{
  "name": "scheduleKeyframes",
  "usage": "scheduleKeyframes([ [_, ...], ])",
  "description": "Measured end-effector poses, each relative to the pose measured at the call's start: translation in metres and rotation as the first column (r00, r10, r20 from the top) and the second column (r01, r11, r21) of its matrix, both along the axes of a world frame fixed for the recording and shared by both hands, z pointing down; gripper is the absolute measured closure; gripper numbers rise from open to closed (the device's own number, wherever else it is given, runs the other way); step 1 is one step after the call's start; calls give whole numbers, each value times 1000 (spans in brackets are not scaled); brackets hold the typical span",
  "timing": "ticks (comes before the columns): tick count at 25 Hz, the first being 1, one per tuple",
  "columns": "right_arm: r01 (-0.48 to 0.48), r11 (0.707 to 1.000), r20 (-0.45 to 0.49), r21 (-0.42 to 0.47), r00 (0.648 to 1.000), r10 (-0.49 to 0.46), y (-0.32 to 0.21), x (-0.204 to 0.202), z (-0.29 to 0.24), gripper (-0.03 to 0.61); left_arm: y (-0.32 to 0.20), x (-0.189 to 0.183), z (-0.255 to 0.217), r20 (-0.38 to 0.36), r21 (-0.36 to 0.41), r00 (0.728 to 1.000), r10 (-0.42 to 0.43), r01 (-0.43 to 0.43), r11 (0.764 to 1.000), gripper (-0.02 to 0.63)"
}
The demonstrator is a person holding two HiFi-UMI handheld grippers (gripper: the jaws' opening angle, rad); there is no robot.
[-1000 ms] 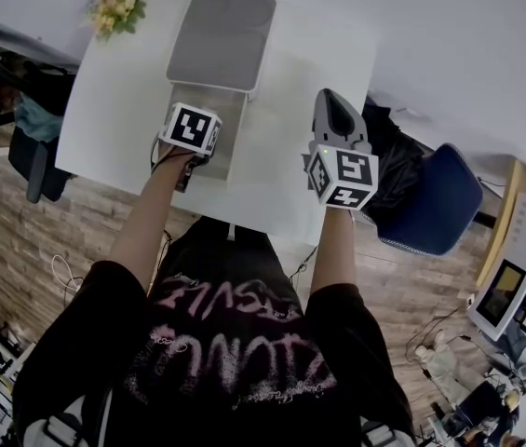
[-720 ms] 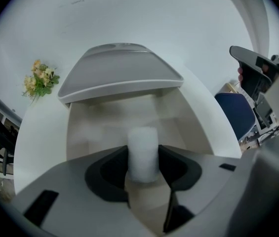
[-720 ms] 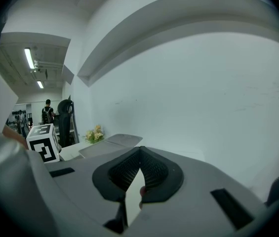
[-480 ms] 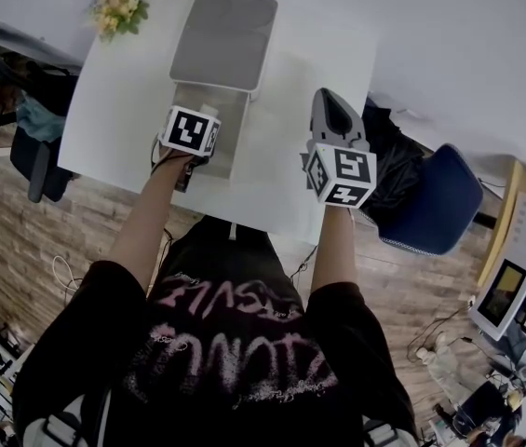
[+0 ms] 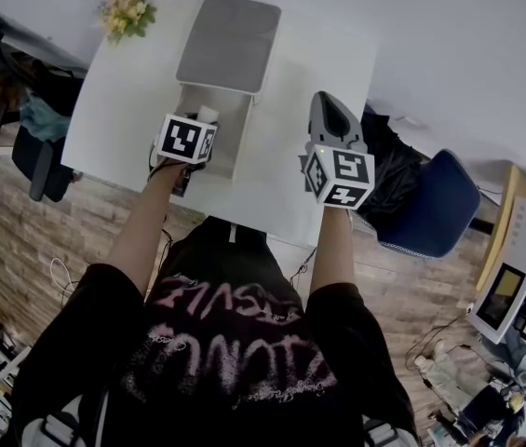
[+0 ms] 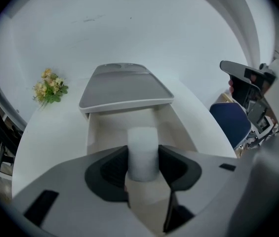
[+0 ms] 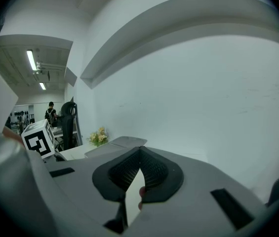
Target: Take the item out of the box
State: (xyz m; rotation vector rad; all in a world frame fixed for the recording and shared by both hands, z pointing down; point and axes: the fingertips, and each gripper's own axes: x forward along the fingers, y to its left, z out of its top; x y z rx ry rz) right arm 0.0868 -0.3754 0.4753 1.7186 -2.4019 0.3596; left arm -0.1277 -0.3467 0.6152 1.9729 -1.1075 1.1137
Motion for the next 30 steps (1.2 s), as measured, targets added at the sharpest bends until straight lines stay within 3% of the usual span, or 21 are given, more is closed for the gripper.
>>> scheduleKeyframes([
  [15, 9, 1000, 11, 23, 1000, -10, 6, -8, -18, 569, -7, -8, -58, -87, 214, 996, 15, 4, 977, 431],
  [30, 17, 998, 5, 64, 1000, -17, 5, -20, -48, 569, -17, -27, -123, -157, 392, 988, -1, 63, 918, 431],
])
